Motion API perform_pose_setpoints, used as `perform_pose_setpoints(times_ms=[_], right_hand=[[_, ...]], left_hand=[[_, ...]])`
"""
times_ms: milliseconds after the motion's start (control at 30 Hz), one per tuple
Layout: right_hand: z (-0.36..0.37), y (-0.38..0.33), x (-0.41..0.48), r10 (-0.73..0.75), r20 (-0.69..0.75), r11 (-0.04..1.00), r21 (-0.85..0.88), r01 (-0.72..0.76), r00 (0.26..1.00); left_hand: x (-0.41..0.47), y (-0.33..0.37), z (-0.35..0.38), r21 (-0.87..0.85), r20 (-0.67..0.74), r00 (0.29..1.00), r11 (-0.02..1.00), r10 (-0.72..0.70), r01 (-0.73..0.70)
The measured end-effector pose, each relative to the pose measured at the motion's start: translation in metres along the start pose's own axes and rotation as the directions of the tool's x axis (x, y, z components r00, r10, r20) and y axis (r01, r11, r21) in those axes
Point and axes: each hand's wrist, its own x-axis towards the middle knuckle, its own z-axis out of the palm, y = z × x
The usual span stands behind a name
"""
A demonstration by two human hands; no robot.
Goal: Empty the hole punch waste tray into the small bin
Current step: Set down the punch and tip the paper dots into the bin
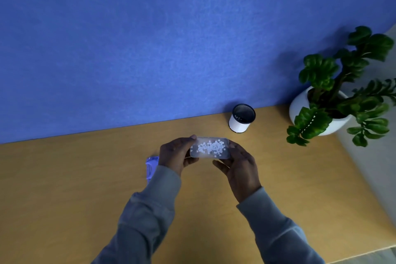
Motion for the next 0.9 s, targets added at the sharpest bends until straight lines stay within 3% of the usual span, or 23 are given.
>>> perform_pose_setpoints(times_ms=[500,900], right_hand=[[-0.015,-0.007,0.01,-0.093,-0.016,0.986,-0.142,0.09,0.996],[-0.03,-0.013,0.033,-0.163,-0.036,0.984,-0.082,0.16,0.986]], left_hand=[[0.006,-0.014,0.023,-0.081,-0.009,0.999,0.996,-0.046,0.045],[0.025,-0.021,0.048,-0.071,0.032,0.999,0.997,-0.002,0.004]])
